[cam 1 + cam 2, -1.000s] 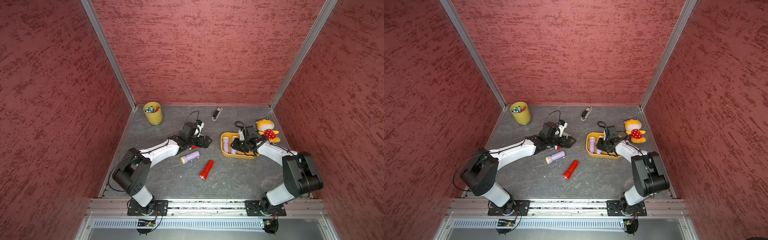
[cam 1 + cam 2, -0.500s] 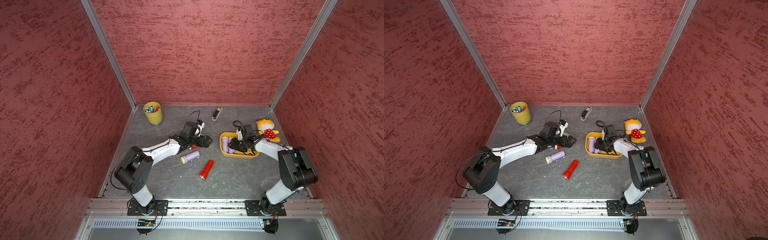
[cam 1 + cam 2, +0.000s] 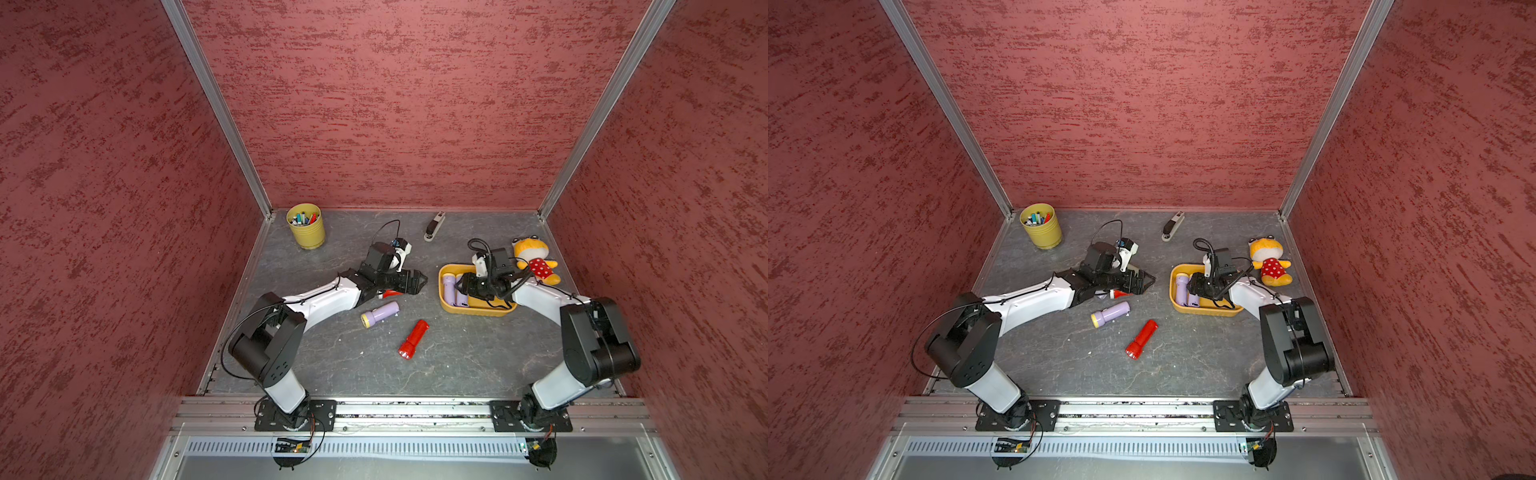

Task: Put the flashlights into the storage boxes
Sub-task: Place the flashlight at the storage box, then adjust the flashlight in the storage box.

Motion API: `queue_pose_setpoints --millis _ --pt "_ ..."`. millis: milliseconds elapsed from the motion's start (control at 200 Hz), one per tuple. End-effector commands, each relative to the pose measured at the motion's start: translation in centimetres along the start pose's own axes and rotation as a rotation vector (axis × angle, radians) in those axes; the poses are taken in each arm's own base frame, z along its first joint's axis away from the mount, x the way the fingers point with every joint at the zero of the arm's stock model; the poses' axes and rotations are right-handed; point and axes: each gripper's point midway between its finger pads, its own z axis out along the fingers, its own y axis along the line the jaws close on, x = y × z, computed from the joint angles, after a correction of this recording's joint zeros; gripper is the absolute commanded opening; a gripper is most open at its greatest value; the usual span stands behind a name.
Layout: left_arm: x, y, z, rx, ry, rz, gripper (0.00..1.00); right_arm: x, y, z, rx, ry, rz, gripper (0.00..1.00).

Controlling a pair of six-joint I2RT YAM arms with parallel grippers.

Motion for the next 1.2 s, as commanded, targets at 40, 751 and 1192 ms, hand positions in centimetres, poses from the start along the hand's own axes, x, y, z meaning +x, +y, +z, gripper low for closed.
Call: queue_pose_setpoints --millis 40,751,1192 --pt "-0.7 -1.6 0.8 0.084 -0.011 0.007 0.93 -2.5 1.9 -2.9 -0.089 -0.151 0.003 0.56" --pt "0.9 -5.1 4.8 0.240 0.084 -0.068 0.82 -2.7 -1.1 -2.1 -0.227 -0.160 0.256 0.59" --pt "1.7 -4.7 7.0 0.258 0.117 -0.104 0.82 -2.6 -1.2 -1.1 -0.199 -0.085 0.217 0.59"
